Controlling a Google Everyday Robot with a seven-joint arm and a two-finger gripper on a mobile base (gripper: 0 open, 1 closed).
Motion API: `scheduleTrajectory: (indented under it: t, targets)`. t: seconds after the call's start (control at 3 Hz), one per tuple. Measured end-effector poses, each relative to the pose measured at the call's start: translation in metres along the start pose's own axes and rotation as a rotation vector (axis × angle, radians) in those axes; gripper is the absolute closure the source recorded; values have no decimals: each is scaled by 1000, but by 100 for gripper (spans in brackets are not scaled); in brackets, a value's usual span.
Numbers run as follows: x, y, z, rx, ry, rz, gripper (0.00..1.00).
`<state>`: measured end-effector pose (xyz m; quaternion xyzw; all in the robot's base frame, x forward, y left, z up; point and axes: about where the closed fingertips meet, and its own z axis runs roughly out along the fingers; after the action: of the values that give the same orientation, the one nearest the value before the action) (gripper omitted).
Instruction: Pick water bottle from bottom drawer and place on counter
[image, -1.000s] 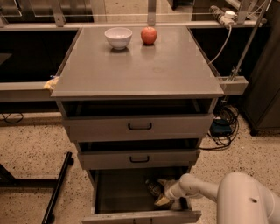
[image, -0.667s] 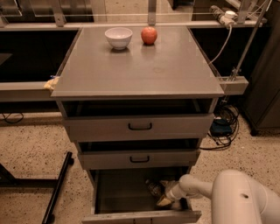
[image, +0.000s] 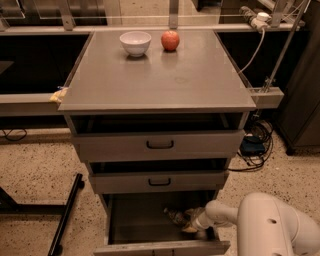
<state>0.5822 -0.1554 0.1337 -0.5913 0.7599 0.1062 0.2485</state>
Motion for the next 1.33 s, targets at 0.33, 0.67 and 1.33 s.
scheduleTrajectory:
  t: [0.33,0.67,1.33]
  targets:
    - [0,0,0,0,0,0,71]
    - [0,5,-2,-8,-3,-16,95]
    - [-2,2,-54,-53,-173,-78,100]
